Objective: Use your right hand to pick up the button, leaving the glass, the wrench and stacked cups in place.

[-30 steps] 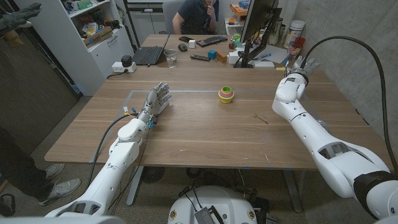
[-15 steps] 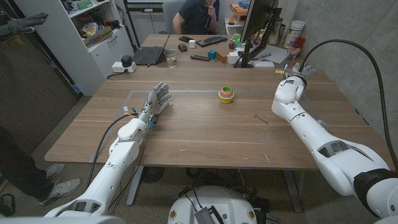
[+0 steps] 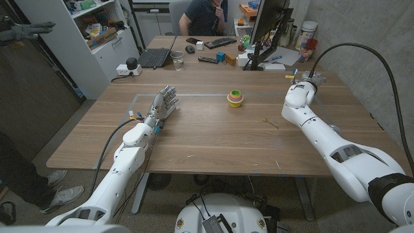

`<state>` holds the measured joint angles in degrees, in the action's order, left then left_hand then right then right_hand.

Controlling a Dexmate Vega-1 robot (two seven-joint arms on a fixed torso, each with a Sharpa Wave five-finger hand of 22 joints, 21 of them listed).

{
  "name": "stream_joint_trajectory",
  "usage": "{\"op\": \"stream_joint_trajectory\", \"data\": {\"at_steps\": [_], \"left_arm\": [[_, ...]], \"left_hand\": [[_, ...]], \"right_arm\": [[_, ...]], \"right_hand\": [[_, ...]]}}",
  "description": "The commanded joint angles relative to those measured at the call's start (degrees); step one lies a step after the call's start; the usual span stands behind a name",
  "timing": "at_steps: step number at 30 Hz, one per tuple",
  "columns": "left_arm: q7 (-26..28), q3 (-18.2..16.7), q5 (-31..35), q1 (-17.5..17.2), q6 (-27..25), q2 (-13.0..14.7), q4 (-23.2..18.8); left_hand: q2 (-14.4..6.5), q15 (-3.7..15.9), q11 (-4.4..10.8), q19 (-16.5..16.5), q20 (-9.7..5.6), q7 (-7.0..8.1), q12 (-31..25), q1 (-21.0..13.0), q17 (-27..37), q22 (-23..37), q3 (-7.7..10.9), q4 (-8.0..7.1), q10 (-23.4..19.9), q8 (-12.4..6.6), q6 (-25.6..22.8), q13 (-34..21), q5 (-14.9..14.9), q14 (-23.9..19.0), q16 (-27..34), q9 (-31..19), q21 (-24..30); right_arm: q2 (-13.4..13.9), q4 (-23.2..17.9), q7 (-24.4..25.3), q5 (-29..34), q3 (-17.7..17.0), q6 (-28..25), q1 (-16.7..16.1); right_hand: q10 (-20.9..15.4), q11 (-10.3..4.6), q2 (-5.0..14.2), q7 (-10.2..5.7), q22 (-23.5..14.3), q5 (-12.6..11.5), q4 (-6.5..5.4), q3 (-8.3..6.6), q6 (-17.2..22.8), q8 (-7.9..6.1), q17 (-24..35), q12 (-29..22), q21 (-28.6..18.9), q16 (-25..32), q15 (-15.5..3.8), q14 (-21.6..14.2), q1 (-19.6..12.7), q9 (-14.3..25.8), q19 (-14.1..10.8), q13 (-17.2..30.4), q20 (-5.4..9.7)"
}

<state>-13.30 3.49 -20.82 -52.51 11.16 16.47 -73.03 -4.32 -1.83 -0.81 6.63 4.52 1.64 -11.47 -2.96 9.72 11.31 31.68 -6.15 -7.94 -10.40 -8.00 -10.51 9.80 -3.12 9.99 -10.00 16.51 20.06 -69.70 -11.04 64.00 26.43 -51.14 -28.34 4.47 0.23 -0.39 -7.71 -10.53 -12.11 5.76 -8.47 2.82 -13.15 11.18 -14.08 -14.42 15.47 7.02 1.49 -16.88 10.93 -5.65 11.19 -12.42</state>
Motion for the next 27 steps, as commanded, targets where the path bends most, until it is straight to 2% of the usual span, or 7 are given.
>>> {"op": "stream_joint_trajectory", "data": {"at_steps": [1, 5, 8, 20, 22, 26, 27], "left_arm": [[-0.43, 0.00, 0.00, 0.19, 0.21, -0.03, 0.47], [-0.35, 0.00, 0.08, 0.24, 0.22, -0.07, 0.60], [-0.29, -0.12, 0.06, 0.35, 0.33, -0.13, 0.83], [-0.48, -0.31, -0.02, 0.87, 0.30, -0.25, 1.83], [-0.43, -0.34, 0.05, 0.92, 0.37, -0.25, 1.92], [-0.78, -0.30, 0.07, 0.97, 0.48, -0.19, 2.10], [-0.68, -0.29, 0.15, 0.96, 0.45, -0.18, 2.10]], "left_hand": [[0.24, 0.39, 0.21, 0.54, 0.28, 0.23, -0.22, 0.21, 0.25, 0.13, -0.32, 0.16, -0.06, -0.20, -0.15, -0.30, 0.38, -0.01, 0.40, -0.27, -0.19], [0.24, 0.38, 0.13, 0.56, 0.29, 0.19, -0.20, 0.22, 0.25, 0.13, -0.33, 0.16, -0.02, -0.18, -0.09, -0.30, 0.38, 0.04, 0.38, -0.27, -0.21], [0.24, 0.43, 0.21, 0.56, 0.23, 0.23, -0.22, 0.22, 0.25, 0.13, -0.33, 0.17, -0.04, -0.19, -0.11, -0.30, 0.38, 0.04, 0.38, -0.27, -0.23], [0.29, 0.40, 0.35, 0.57, 0.22, 0.28, -0.22, 0.22, 0.24, 0.13, -0.37, 0.19, -0.05, -0.18, -0.06, -0.30, 0.37, 0.11, 0.37, -0.27, -0.29], [0.31, 0.43, 0.39, 0.56, 0.19, 0.29, -0.23, 0.22, 0.24, 0.13, -0.38, 0.20, -0.05, -0.18, -0.06, -0.30, 0.37, 0.12, 0.37, -0.27, -0.31], [0.33, 0.40, 0.32, 0.57, 0.23, 0.23, -0.19, 0.22, 0.24, 0.13, -0.39, 0.21, 0.04, -0.18, -0.03, -0.30, 0.37, 0.10, 0.38, -0.26, -0.32], [0.34, 0.41, 0.35, 0.56, 0.24, 0.26, -0.20, 0.22, 0.24, 0.13, -0.39, 0.22, 0.02, -0.18, -0.04, -0.30, 0.37, 0.11, 0.37, -0.26, -0.33]], "right_arm": [[0.36, 1.68, -2.01, -1.59, 1.14, 0.31, 0.73], [-0.17, 2.48, -1.51, -2.35, 1.01, 0.08, 1.13], [-0.18, 3.50, -2.13, -2.48, 1.75, 0.26, 1.73], [-1.13, 6.77, -0.76, -4.43, 2.56, 0.84, 3.00], [-1.37, 7.24, -1.05, -4.82, 2.62, 0.46, 3.31], [-0.88, 7.26, -1.64, -4.98, 3.37, 0.84, 3.18], [-1.01, 7.75, -1.82, -4.73, 3.76, 0.38, 3.45]], "right_hand": [[-0.89, -0.06, 0.20, 0.12, -0.38, -0.25, 0.56, -0.17, 1.03, -0.31, 0.02, -0.34, -0.60, 0.50, -0.18, -1.36, -0.74, 0.14, -1.78, 0.15, -0.05], [-1.35, -0.03, 0.26, 0.31, -0.41, -0.26, 0.67, -0.19, 1.50, -0.36, 0.00, -0.37, -0.84, 0.60, -0.23, -1.93, -0.97, 0.14, -2.74, 0.15, -0.05], [-2.86, 0.09, 0.43, 0.78, -0.41, -0.23, 0.92, -0.24, 4.09, -0.96, -0.05, -0.53, -1.36, 0.75, -0.56, -3.14, -1.52, 0.18, -5.17, 0.15, -0.07], [-3.81, 0.45, 0.57, 0.80, -0.33, -0.21, 1.22, -0.32, 4.86, -0.84, -0.09, -0.49, -1.77, 0.90, -0.73, -4.36, -2.18, 0.19, -7.44, 0.15, -0.03], [-4.91, 0.80, 0.71, 0.90, -0.37, -0.16, 1.44, -0.41, 5.31, -0.68, -0.13, -0.58, -2.37, 1.10, -0.95, -5.61, -2.76, 0.21, -9.85, 0.16, 0.04], [-5.67, 1.13, 0.75, 0.97, -0.44, -0.11, 1.61, -0.43, 5.68, -0.52, -0.15, -0.58, -2.99, 1.40, -1.09, -7.03, -3.19, 0.21, -12.12, 0.20, 0.09], [-5.98, 1.11, 0.73, 0.94, -0.50, -0.08, 1.70, -0.42, 5.80, -0.40, -0.15, -0.54, -3.38, 1.40, -1.06, -7.42, -3.42, 0.21, -13.46, 0.23, 0.11]]}}
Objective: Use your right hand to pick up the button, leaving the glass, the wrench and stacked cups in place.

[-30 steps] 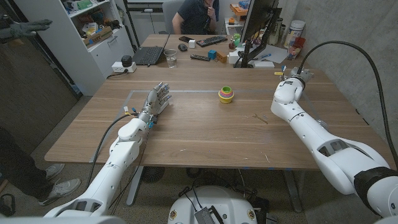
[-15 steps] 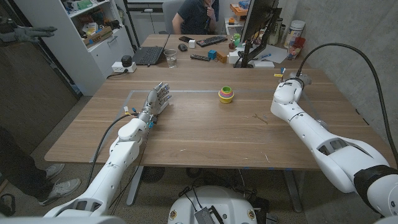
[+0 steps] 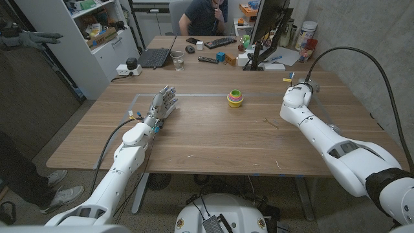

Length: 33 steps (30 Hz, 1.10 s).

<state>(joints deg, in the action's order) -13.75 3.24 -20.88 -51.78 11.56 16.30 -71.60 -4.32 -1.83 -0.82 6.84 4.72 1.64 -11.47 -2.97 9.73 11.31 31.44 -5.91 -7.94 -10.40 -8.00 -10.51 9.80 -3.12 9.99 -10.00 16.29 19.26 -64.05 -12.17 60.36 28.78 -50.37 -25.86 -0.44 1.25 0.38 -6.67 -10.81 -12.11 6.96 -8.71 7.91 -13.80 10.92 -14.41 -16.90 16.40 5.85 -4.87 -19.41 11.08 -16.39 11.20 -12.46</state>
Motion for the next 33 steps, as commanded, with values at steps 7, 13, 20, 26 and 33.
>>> {"op": "stream_joint_trajectory", "data": {"at_steps": [7, 13, 20, 26, 33], "left_arm": [[-0.23, -0.18, 0.18, -0.10, 0.15, 0.04, 0.25], [-0.26, -0.23, 0.12, -0.56, 0.13, 0.19, -0.44], [-0.38, -0.37, -0.21, -1.02, 0.27, 0.22, -0.95], [-0.37, -0.49, -0.50, -1.33, 0.23, 0.22, -1.33], [-0.10, -0.57, -0.60, -1.79, 0.40, 0.22, -1.89]], "left_hand": [[0.39, 0.44, 0.25, 0.34, 0.08, 0.30, -0.17, 0.21, 0.24, 0.13, -0.18, 0.01, 0.10, -0.20, -0.07, -0.30, 0.36, 0.13, 0.37, -0.26, -0.16], [0.41, 0.40, 0.24, 0.37, 0.10, 0.28, -0.18, 0.20, 0.24, 0.13, -0.19, 0.04, 0.10, -0.19, -0.03, -0.30, 0.36, 0.15, 0.37, -0.26, -0.18], [0.48, 0.41, 0.28, 0.38, 0.00, 0.35, -0.19, 0.19, 0.24, 0.13, -0.23, 0.07, 0.11, -0.19, -0.03, -0.30, 0.36, 0.15, 0.38, -0.26, -0.21], [0.66, 0.38, 0.19, 0.39, 0.06, 0.30, -0.18, 0.23, 0.24, 0.13, -0.33, 0.10, 0.12, -0.20, -0.04, -0.30, 0.36, 0.16, 0.38, -0.26, -0.24], [1.09, 0.49, 0.40, 0.44, -0.08, 0.35, -0.22, 0.54, 0.29, 0.14, -0.67, -0.01, 0.05, -0.25, -0.17, -0.30, 0.36, 0.17, 0.41, -0.26, -0.26]], "right_arm": [[0.42, 1.91, -2.52, -0.74, 2.62, -1.28, 0.81], [1.39, 0.36, -5.94, -0.85, 3.08, -1.76, 0.46], [2.79, 0.11, -11.97, 0.85, 5.49, -1.94, 1.33], [4.08, -0.75, -16.12, 1.24, 6.12, -0.40, 1.67], [4.21, 0.69, -18.66, 3.94, 8.33, -0.25, 2.77]], "right_hand": [[-2.04, -0.05, -0.09, -0.14, -0.34, -0.03, 0.78, -0.17, 1.86, 0.32, 0.14, -0.08, -2.18, 0.49, -0.56, -2.32, -1.71, 0.09, -7.04, 0.30, 0.18], [-1.99, 0.05, -0.07, -0.17, -0.35, -0.03, 0.85, -0.19, 1.96, 0.39, 0.15, 0.06, -2.42, 0.42, -0.55, -2.42, -1.94, 0.10, -7.91, 0.31, 0.18], [-1.34, -0.21, 0.02, -0.88, -0.40, -0.02, 1.10, -0.34, 1.58, 0.89, 0.16, 0.63, -3.32, 0.15, -0.58, -2.66, -2.81, 0.14, -10.89, 0.37, 0.25], [-0.03, -0.86, 1.53, -2.45, -0.26, 0.11, 2.19, -1.95, 0.11, 1.75, 0.24, 1.59, -4.37, -0.50, -0.63, -2.62, -6.66, 0.19, -15.12, 0.41, 0.17], [0.43, -1.81, 3.83, -4.09, -0.01, 1.06, 3.82, -7.72, -1.53, 2.38, 0.14, 2.34, -6.33, -1.68, -1.75, -4.36, -20.97, 0.23, -23.54, 0.44, 0.45]]}}
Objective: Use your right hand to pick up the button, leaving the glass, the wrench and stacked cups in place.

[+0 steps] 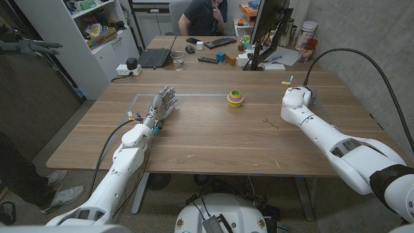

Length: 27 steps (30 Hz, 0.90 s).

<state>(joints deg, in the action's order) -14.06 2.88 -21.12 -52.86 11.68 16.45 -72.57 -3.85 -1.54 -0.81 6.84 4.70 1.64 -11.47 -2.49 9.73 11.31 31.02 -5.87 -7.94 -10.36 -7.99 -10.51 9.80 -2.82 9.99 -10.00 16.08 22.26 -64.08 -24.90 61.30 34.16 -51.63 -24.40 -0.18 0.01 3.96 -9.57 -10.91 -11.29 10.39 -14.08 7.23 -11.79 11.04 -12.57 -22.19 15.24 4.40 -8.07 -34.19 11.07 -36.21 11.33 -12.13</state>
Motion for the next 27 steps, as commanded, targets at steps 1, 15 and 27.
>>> {"op": "stream_joint_trajectory", "data": {"at_steps": [1, 15, 27], "left_arm": [[0.21, -0.19, -0.37, -0.75, 0.28, 0.09, -0.97], [0.67, 0.09, -0.14, -1.06, 0.35, 0.12, -1.58], [0.91, 0.29, 0.09, -1.20, 0.32, 0.31, -1.85]], "left_hand": [[0.71, 0.18, 0.35, 0.46, -0.04, 0.33, -0.22, 0.14, 0.29, 0.14, -0.32, -0.09, 0.05, -0.29, -0.19, -0.30, 0.36, -0.12, 0.41, -0.27, -0.04], [1.32, 0.24, 0.34, 0.45, -0.04, 0.32, -0.19, 0.91, 0.38, 0.18, -1.03, -0.56, 0.17, -0.29, -0.23, -0.31, 0.44, -0.07, 0.46, -0.29, -0.10], [1.53, 0.33, 0.34, 0.48, -0.09, 0.29, -0.15, 1.27, 0.40, 0.19, -1.40, -0.88, 0.32, -0.30, -0.25, -0.31, 0.52, 0.02, 0.45, -0.30, -0.14]], "right_arm": [[1.17, 0.97, -6.73, 3.00, 3.00, 1.22, 1.59], [-0.63, 3.94, -5.58, 3.86, 2.51, -0.05, 2.53], [-1.90, 3.82, 0.33, 3.43, 1.13, -1.86, 1.63]], "right_hand": [[0.23, -0.66, 0.32, -1.38, 0.09, 0.22, 0.43, -2.82, -1.07, 0.45, 0.03, 0.55, -1.30, -0.61, -0.38, -1.33, -7.41, 0.25, -4.53, 0.30, 0.29], [-14.26, -1.52, 6.23, 5.80, -1.85, 0.97, -1.95, -6.74, 7.56, -2.33, 8.78, -3.81, -8.16, 11.23, -15.63, -20.32, -24.43, 1.03, -12.07, 1.69, 14.55], [-30.33, -1.28, 5.36, 7.59, -10.50, -0.02, -1.38, -5.88, 24.36, -11.20, 22.99, -13.51, -23.80, 20.61, -17.87, -39.65, -36.34, 6.35, -9.17, 8.18, 22.27]]}}
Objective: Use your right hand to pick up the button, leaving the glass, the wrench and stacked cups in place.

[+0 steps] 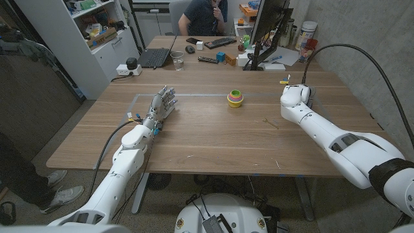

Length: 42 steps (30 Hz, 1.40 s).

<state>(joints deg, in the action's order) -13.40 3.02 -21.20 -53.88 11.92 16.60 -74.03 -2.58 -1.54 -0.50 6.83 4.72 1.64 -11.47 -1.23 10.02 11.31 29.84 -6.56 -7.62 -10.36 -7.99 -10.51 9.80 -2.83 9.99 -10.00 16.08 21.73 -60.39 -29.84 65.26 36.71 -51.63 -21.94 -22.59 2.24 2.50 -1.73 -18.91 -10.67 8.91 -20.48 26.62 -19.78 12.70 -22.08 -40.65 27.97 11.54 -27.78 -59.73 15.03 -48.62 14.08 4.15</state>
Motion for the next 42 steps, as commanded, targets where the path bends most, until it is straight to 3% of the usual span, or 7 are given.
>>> {"op": "stream_joint_trajectory", "data": {"at_steps": [1, 2, 4, 9, 19, 42], "left_arm": [[0.31, 0.17, 0.26, -0.20, 0.08, 0.21, -0.47], [0.36, 0.17, 0.28, -0.21, 0.10, 0.22, -0.50], [0.42, 0.16, 0.29, -0.22, 0.16, 0.23, -0.57], [0.49, 0.36, 0.63, -0.20, 0.32, 0.39, -0.55], [-0.08, 0.50, 0.48, -0.11, 0.47, 0.53, -0.29], [-0.26, 0.51, 0.54, -0.07, 0.71, 0.72, -0.14]], "left_hand": [[0.28, 0.32, 0.00, 0.49, -0.11, 0.32, -0.15, 0.03, 0.11, 0.20, -0.25, -0.22, 0.02, -0.29, -0.23, -0.31, 0.54, 0.01, 0.46, -0.30, -0.15], [0.28, 0.32, 0.00, 0.48, -0.15, 0.32, -0.16, 0.04, 0.11, 0.20, -0.27, -0.24, -0.02, -0.30, -0.25, -0.31, 0.54, 0.01, 0.46, -0.30, -0.16], [0.30, 0.33, -0.03, 0.47, -0.12, 0.35, -0.15, 0.08, 0.11, 0.20, -0.31, -0.28, 0.01, -0.29, -0.24, -0.31, 0.55, 0.03, 0.46, -0.30, -0.17], [0.35, 0.29, -0.05, 0.50, -0.10, 0.30, -0.13, 0.13, 0.11, 0.20, -0.40, -0.34, 0.07, -0.29, -0.25, -0.31, 0.58, 0.11, 0.43, -0.30, -0.17], [0.44, 0.31, 0.04, 0.52, -0.16, 0.51, -0.06, 0.19, 0.10, 0.19, -0.57, -0.44, 0.31, -0.20, -0.01, -0.31, 0.63, 0.34, 0.36, -0.29, -0.20], [0.69, 0.11, -0.11, 0.58, -0.06, 0.57, -0.07, 0.25, 0.07, 0.18, -1.00, -0.63, 0.45, -0.15, 0.29, -0.31, 0.74, 0.53, 0.36, -0.29, -0.30]], "right_arm": [[-1.82, 0.02, 7.13, -0.36, -1.71, -2.70, -1.20], [-1.87, -0.39, 8.57, -0.36, -1.94, -2.80, -1.60], [-1.81, -1.19, 7.92, -0.90, -2.40, -2.96, -1.62], [-1.36, -4.10, 10.02, -0.65, -2.94, -3.09, -2.83], [-0.26, -9.80, 10.45, 0.82, -3.86, -2.80, -4.36], [0.02, -16.63, 10.47, 4.52, -6.87, -1.48, -6.17]], "right_hand": [[-9.13, -3.92, 6.59, -0.14, -2.95, -0.69, 0.07, 0.82, 7.08, -4.44, 22.31, -4.85, -6.65, 8.12, -25.00, -21.36, -11.47, 3.02, 3.60, 6.08, 6.04], [-11.09, -4.34, 6.85, -0.19, -3.58, -0.79, -0.38, 1.16, 9.91, -6.23, 23.81, -6.22, -8.61, 8.58, -24.91, -23.81, -12.06, 4.08, 4.11, 7.13, 6.80], [-13.39, -4.67, 6.86, -0.13, -4.24, -0.87, -0.30, 1.35, 11.79, -7.72, 25.55, -7.84, -10.74, 9.06, -24.86, -26.24, -13.25, 5.24, 4.70, 8.35, 7.12], [-14.68, -4.60, 6.77, -0.23, -4.83, -0.91, 0.05, 1.35, 12.86, -8.86, 27.34, -9.25, -13.09, 9.22, -24.78, -28.06, -14.95, 6.46, 4.98, 9.76, 7.25], [-15.15, -4.50, 6.90, -0.20, -5.51, -0.78, -0.22, 1.39, 13.08, -9.71, 29.44, -10.54, -15.98, 9.00, -24.69, -29.72, -16.48, 7.90, 5.70, 11.49, 7.65], [-15.12, -4.15, 6.64, -0.14, -6.01, -0.59, -0.51, 1.61, 12.94, -9.73, 32.09, -11.74, -20.17, 7.53, -24.65, -30.65, -17.75, 8.32, 6.87, 13.60, 7.84]]}}
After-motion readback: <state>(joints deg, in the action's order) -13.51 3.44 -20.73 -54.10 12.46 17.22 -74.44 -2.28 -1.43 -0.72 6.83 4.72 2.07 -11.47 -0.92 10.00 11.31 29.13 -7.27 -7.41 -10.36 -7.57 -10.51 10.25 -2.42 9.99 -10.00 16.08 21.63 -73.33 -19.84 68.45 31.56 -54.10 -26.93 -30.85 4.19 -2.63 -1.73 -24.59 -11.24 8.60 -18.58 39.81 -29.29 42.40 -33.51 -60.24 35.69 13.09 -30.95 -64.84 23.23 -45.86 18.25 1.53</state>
